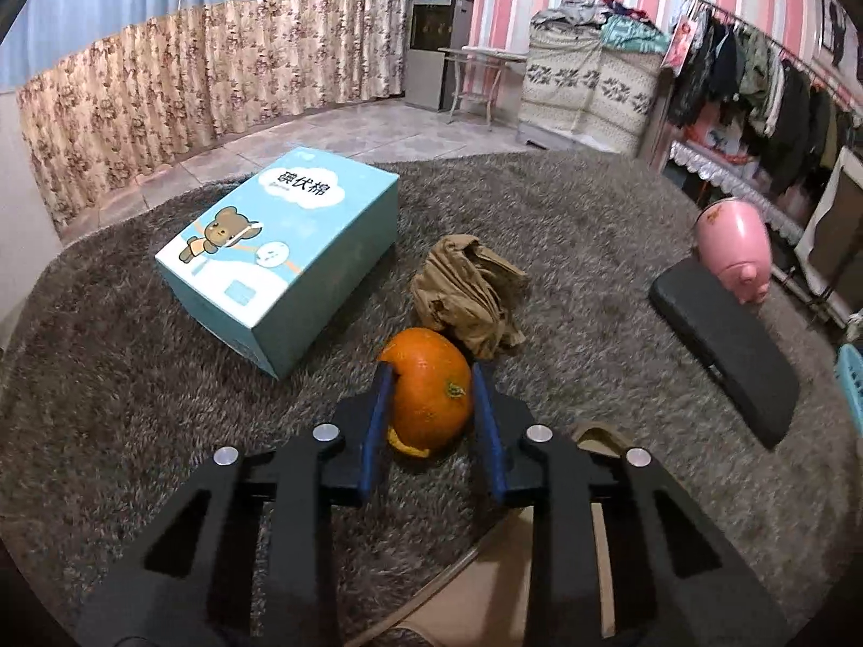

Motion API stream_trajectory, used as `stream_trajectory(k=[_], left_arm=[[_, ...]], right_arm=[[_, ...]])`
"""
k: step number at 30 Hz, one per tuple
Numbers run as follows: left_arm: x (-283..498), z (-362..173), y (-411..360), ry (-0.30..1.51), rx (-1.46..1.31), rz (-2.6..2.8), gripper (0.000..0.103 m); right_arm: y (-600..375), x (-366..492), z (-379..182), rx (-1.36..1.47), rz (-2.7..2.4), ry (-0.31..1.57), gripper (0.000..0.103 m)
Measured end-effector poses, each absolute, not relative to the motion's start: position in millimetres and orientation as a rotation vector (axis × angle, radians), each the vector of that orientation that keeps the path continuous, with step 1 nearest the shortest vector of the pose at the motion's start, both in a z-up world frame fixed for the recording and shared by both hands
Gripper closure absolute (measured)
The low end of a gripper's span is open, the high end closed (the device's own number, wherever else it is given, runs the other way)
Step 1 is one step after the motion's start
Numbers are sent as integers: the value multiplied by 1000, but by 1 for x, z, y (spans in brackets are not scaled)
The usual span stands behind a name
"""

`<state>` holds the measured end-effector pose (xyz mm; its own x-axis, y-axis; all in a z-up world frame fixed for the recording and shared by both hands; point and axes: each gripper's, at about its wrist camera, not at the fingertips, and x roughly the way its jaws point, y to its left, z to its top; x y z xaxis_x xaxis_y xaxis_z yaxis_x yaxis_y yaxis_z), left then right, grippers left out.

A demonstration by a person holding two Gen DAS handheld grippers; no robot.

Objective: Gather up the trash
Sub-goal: 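Grasp the orange fruit with the left tool, then grasp the brown crumpled cloth with the right tool while the left tool holds the orange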

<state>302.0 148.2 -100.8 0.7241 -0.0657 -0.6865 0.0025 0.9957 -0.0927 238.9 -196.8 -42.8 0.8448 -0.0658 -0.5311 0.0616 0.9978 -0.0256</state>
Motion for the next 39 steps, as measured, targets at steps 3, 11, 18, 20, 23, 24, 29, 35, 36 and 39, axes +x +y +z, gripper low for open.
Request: stream_trajectory(k=[3, 11, 18, 20, 23, 24, 29, 35, 36, 39], left_arm=[[295, -93, 144, 723, -39, -46, 78], [270, -70, 166, 654, 14, 1, 78], [267, -72, 218, 653, -98, 86, 78], [266, -71, 225, 646, -105, 112, 78], [268, -73, 238, 654, -150, 129, 78], [270, -73, 239, 658, -156, 133, 78], [274, -80, 249, 671, -190, 143, 78], [276, -80, 246, 666, -177, 131, 78], [276, -80, 244, 665, -172, 130, 78], [274, -80, 241, 660, -158, 130, 78]], right_arm=[[-164, 248, -45, -53, -8, 567, 5], [-51, 288, -54, -149, 228, 600, 5], [28, 309, -70, -204, 366, 662, 5], [42, 313, -72, -204, 390, 677, 5], [66, 322, -80, -248, 399, 697, 6], [71, 324, -83, -258, 399, 706, 7], [85, 341, -96, -256, 446, 791, 49], [87, 331, -91, -300, 487, 737, 63], [81, 327, -88, -298, 481, 720, 63], [58, 314, -74, -258, 453, 680, 63]])
